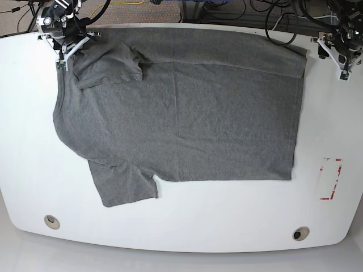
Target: Layout the t-shirt on the table in an organized manner, then fold the t-shirt properly
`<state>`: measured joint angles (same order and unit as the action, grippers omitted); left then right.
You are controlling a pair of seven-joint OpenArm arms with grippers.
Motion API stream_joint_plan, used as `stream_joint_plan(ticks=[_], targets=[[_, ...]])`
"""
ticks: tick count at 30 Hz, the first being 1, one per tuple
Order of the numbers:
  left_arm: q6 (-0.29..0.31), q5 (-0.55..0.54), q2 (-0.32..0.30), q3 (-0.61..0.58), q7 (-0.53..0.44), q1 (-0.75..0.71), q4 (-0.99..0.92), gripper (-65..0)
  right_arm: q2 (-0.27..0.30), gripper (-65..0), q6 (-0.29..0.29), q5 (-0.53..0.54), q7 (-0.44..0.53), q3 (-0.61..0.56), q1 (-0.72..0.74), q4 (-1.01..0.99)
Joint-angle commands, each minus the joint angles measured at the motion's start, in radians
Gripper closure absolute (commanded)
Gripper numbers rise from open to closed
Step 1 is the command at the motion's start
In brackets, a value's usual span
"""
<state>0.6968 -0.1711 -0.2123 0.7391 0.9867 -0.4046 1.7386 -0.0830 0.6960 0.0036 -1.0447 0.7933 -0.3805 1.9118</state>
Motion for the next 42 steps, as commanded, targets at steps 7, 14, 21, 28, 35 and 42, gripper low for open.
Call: stream_joint_plan(ticks=[7,14,21,28,35,42], targets=[[0.001,-0.012,-0.025,0.023,0.068,0.086,0.186,-36.5,0.001,-39.6,0.002,0.002,-0.009,-0.008,-0.007,0.114],[0.001,-0.012,-0.049,0.021,0.068,0.143,0.212,-36.5,0.024,-43.8,0.002,0.052,-0.01,-0.007,0.019,0.114],[0.001,-0.011,-0.049,0.01,0.068,0.172,0.211,-36.5,0.085,-43.8,0.002,0.272,-0.01,-0.008,0.028,0.113],[0.001,-0.009,-0.049,-0.025,0.068,0.183,0.209,-36.5,0.093,-43.8,0.002,0.298,-0.128,-0.007,0.13,0.105],[0.001,-0.009,-0.049,-0.028,0.068,0.186,0.209,-36.5,0.093,-43.8,0.002,0.244,-0.141,-0.007,0.213,0.031],[0.001,-0.009,-0.049,-0.028,0.068,0.186,0.209,-36.5,0.094,-43.8,0.002,0.187,-0.138,-0.007,0.257,-0.053]])
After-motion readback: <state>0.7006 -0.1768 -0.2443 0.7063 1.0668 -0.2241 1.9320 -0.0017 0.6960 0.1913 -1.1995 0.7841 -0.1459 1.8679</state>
